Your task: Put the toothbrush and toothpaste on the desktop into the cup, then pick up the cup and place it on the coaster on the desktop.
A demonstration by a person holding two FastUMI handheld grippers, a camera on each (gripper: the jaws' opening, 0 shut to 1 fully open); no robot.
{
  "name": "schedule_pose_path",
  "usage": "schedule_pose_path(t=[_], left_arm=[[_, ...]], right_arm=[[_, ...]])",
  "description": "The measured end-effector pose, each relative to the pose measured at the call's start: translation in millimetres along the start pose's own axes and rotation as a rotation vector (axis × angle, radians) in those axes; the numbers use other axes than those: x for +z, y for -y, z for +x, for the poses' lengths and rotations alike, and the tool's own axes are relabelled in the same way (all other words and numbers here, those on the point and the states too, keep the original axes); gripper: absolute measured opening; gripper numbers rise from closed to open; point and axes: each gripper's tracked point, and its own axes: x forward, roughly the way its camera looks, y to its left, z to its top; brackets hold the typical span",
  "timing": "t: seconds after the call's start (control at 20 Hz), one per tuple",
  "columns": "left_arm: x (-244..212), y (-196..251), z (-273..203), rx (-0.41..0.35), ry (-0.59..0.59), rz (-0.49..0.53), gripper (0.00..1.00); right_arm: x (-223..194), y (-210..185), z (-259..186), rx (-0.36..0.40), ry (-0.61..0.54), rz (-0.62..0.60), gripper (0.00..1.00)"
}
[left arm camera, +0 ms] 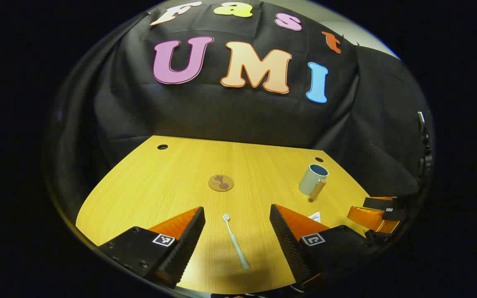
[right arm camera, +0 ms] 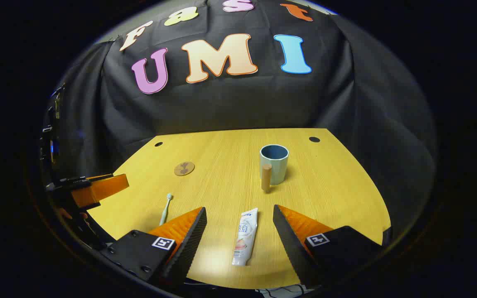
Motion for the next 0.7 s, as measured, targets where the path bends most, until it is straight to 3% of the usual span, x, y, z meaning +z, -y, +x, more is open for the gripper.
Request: schedule_pose_path(t=[0.05,0.3,0.35,0.7], left_arm=[[0.4,-0.4,0.7,-0.001,-0.001,-0.001,0.94],[-1.2,-3.1,7.1,-0.003,-0.018,0.001,0.94],[0.1,-3.3,6.7,-0.004,-0.017,0.0,0.94],[-6.7,-6.2,6.9,-0.005,-0.031,0.001,0.94]], right_arm=[[-0.8,0.1,0.1,-0.001,-0.003,-0.003,0.99],[-2.4,-3.5,4.5,-0.001,-0.021,-0.031,0.95],[-3.4,-4.7,4.7,0.003,-0.023,-0.033,0.99],[-4.9,-4.0,6.8,0.003,-0.033,-0.027,0.99]])
